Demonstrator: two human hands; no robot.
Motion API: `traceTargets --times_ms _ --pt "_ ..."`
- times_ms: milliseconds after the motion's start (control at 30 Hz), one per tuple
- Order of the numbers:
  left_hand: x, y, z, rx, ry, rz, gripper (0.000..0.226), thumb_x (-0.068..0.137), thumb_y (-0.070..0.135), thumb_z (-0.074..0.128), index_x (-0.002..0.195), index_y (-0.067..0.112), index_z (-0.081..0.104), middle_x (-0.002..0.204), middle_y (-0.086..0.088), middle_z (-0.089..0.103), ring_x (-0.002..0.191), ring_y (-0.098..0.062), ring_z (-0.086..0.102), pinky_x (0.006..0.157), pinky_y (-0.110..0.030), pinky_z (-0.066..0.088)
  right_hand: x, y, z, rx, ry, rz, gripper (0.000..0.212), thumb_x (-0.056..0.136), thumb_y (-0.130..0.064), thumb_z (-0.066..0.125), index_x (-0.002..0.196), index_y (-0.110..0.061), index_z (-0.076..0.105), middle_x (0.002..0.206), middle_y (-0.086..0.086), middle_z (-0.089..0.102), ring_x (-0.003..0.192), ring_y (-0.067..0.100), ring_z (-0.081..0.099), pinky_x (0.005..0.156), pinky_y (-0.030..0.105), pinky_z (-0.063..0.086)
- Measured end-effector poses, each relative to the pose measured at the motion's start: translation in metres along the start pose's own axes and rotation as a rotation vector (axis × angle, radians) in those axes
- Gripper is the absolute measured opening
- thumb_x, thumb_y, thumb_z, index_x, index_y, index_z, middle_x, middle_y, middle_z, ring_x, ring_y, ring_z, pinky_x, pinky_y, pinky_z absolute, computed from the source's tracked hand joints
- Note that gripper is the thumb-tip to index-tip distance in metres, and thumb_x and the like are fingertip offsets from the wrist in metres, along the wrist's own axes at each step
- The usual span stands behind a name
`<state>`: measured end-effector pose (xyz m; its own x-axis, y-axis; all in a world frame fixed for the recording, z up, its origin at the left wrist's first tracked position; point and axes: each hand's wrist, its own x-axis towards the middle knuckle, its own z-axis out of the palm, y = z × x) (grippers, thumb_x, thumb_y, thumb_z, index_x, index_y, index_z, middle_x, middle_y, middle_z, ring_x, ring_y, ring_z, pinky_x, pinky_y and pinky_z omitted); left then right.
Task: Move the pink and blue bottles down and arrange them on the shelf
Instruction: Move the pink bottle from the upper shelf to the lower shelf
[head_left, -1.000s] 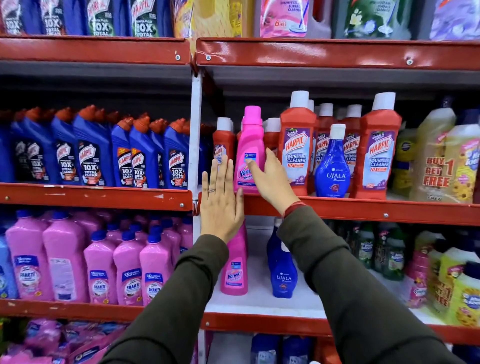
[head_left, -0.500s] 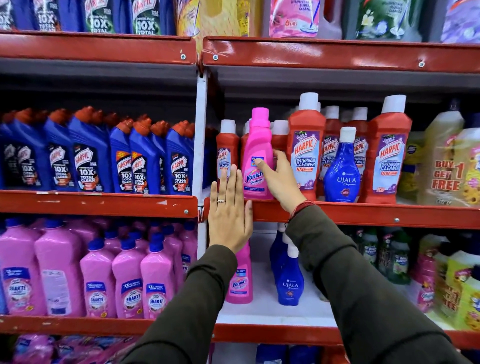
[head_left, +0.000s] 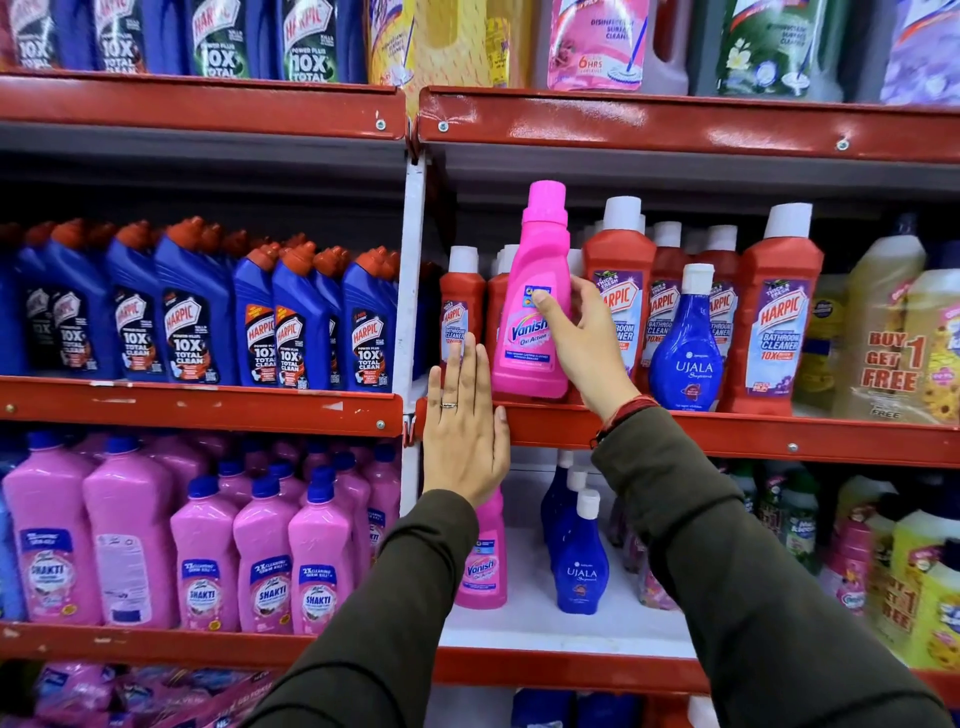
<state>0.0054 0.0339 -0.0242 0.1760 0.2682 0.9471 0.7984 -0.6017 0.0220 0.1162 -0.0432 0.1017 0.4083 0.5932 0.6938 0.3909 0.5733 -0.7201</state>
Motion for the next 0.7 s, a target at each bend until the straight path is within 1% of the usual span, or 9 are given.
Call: traceTargets --times_ms 133,200,267,300,400,433,567,633,700 --pt "-0.004 -0.002 -0.008 -0.028 -0.03 0.021 0.071 0.098 0.026 0.033 0.162 0.001 0.011 0.172 -0.015 0.007 0.16 -0.026 0.005 0.131 -0.044 0.004 -0.011 -0.003 -0.011 0.04 -0.039 0.015 0.034 0.097 -0.027 0.064 0.128 -0.014 0.054 0.124 0.006 0.066 0.111 0.02 0.069 0.095 0.042 0.059" --pt "-0.011 -0.002 -0.012 -0.048 -0.036 0.011 0.071 0.098 0.025 0.033 0.162 0.001 0.011 0.172 -0.015 0.008 0.16 -0.025 0.005 0.131 -0.044 0.005 -0.02 -0.004 -0.016 0.068 -0.051 0.02 0.037 0.097 -0.027 0.064 0.13 -0.013 0.054 0.124 0.006 0.067 0.109 0.019 0.07 0.091 0.035 0.06" --pt "-0.023 0.0 -0.016 -0.069 -0.041 -0.015 0.071 0.098 0.025 0.034 0.162 0.001 0.012 0.172 -0.015 0.01 0.16 -0.025 0.006 0.131 -0.044 0.004 -0.03 -0.005 -0.021 0.099 -0.051 0.011 0.037 0.097 -0.025 0.064 0.13 -0.011 0.055 0.119 0.004 0.068 0.105 0.016 0.07 0.084 0.026 0.06" --pt "-0.028 0.001 -0.017 -0.075 -0.043 -0.021 0.071 0.098 0.025 0.033 0.162 0.002 0.012 0.172 -0.015 0.01 0.16 -0.026 0.006 0.131 -0.043 0.003 -0.036 -0.005 -0.023 0.114 -0.052 0.008 0.035 0.098 -0.024 0.064 0.129 -0.012 0.056 0.117 0.003 0.068 0.103 0.015 0.07 0.082 0.024 0.059" --pt "-0.044 0.003 -0.02 -0.084 -0.048 -0.019 0.07 0.099 0.025 0.033 0.162 0.003 0.011 0.172 -0.016 0.011 0.16 -0.027 0.008 0.131 -0.044 0.004 -0.054 0.0 -0.029 0.156 -0.066 0.036 0.034 0.098 -0.022 0.063 0.129 -0.012 0.056 0.12 0.006 0.069 0.106 0.016 0.071 0.088 0.03 0.059" --pt "-0.05 0.003 -0.02 -0.089 -0.047 -0.021 0.07 0.099 0.025 0.033 0.162 0.002 0.012 0.172 -0.016 0.012 0.16 -0.028 0.009 0.131 -0.045 0.004 -0.061 0.003 -0.031 0.164 -0.069 0.044 0.035 0.098 -0.023 0.063 0.13 -0.011 0.056 0.12 0.005 0.069 0.107 0.016 0.071 0.089 0.03 0.059" --pt "-0.078 0.004 -0.018 -0.106 -0.077 -0.039 0.071 0.098 0.025 0.035 0.161 0.0 0.015 0.172 -0.016 0.011 0.16 -0.028 0.008 0.131 -0.041 -0.005 -0.095 0.027 -0.039 0.218 -0.063 0.063 0.035 0.096 -0.021 0.066 0.129 -0.012 0.059 0.117 0.001 0.072 0.104 0.009 0.071 0.084 0.022 0.057" --pt "-0.097 0.006 -0.015 -0.111 -0.116 -0.053 0.075 0.094 0.025 0.036 0.161 0.0 0.015 0.171 -0.017 0.012 0.16 -0.029 0.008 0.131 -0.041 -0.004 -0.114 0.046 -0.043 0.204 -0.069 0.055 0.035 0.095 -0.022 0.068 0.128 -0.016 0.06 0.119 -0.001 0.072 0.105 0.006 0.071 0.083 0.018 0.055" --pt "-0.118 0.008 -0.011 -0.116 -0.158 -0.08 0.074 0.094 0.025 0.036 0.161 0.0 0.017 0.171 -0.017 0.014 0.16 -0.028 0.01 0.131 -0.039 -0.003 -0.133 0.066 -0.047 0.171 -0.101 0.066 0.034 0.094 -0.024 0.069 0.127 -0.021 0.06 0.119 -0.005 0.073 0.108 0.006 0.071 0.084 0.018 0.055"
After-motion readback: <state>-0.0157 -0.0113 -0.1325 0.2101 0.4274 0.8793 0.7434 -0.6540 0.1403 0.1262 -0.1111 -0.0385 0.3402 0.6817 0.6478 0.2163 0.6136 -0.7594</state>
